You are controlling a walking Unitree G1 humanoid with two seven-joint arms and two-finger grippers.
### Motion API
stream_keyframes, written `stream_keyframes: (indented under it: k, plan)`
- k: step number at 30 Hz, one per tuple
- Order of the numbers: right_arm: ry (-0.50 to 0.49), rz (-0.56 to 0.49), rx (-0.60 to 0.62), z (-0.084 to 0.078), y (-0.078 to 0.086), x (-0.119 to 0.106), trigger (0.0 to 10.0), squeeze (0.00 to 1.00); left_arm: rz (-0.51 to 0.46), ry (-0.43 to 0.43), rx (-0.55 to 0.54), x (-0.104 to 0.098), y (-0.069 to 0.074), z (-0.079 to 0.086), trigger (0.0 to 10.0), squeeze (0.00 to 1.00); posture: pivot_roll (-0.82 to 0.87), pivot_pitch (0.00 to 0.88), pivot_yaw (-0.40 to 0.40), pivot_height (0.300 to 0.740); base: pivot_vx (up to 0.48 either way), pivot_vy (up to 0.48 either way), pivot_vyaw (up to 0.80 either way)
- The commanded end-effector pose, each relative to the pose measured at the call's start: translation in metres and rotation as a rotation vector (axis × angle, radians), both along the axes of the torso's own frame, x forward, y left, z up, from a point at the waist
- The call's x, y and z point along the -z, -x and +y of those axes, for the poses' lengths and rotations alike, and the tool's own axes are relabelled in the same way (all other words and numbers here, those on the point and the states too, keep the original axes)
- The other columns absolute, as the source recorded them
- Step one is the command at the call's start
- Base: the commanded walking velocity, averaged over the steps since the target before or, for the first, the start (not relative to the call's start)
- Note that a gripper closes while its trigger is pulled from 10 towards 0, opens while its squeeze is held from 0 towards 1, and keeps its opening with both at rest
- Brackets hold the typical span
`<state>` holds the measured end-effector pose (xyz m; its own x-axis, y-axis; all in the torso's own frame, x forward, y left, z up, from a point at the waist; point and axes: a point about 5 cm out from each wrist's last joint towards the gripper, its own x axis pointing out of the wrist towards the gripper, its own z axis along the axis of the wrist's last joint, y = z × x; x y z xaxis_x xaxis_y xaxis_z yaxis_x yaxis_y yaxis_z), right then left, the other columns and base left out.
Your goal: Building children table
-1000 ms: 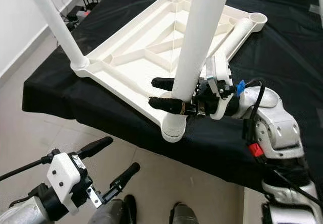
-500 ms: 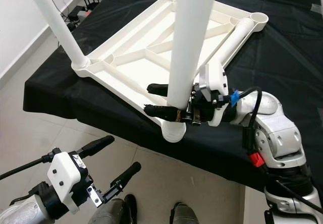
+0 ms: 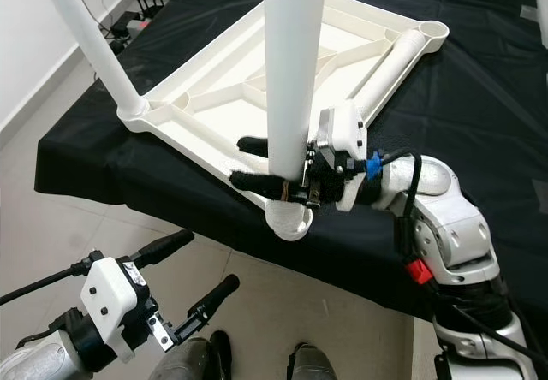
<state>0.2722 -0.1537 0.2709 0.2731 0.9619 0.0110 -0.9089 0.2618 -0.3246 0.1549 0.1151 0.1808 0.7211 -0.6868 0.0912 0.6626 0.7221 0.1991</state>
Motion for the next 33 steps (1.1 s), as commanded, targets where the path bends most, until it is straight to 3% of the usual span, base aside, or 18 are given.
stream_keyframes:
  k: [1, 12, 33]
  plan:
    - [0.013, 0.019, 0.016, 0.001, -0.002, 0.006, 10.0, 0.0, 0.032, -0.011, -0.003, 0.005, 0.001, 0.001, 10.0, 0.0, -0.02, 0.285, 0.026, 0.74, 0.0, 0.0, 0.0]
    - [0.007, 0.013, 0.061, -0.004, -0.006, 0.006, 10.0, 0.0, 0.033, -0.011, -0.002, 0.006, 0.002, 0.001, 10.0, 0.0, -0.02, 0.279, 0.026, 0.74, 0.0, 0.0, 0.0]
    - [0.024, 0.088, 0.01, -0.012, 0.007, 0.012, 10.0, 0.0, 0.03, -0.012, -0.003, 0.005, 0.001, 0.001, 10.0, 0.0, -0.03, 0.288, 0.028, 0.74, 0.0, 0.0, 0.0]
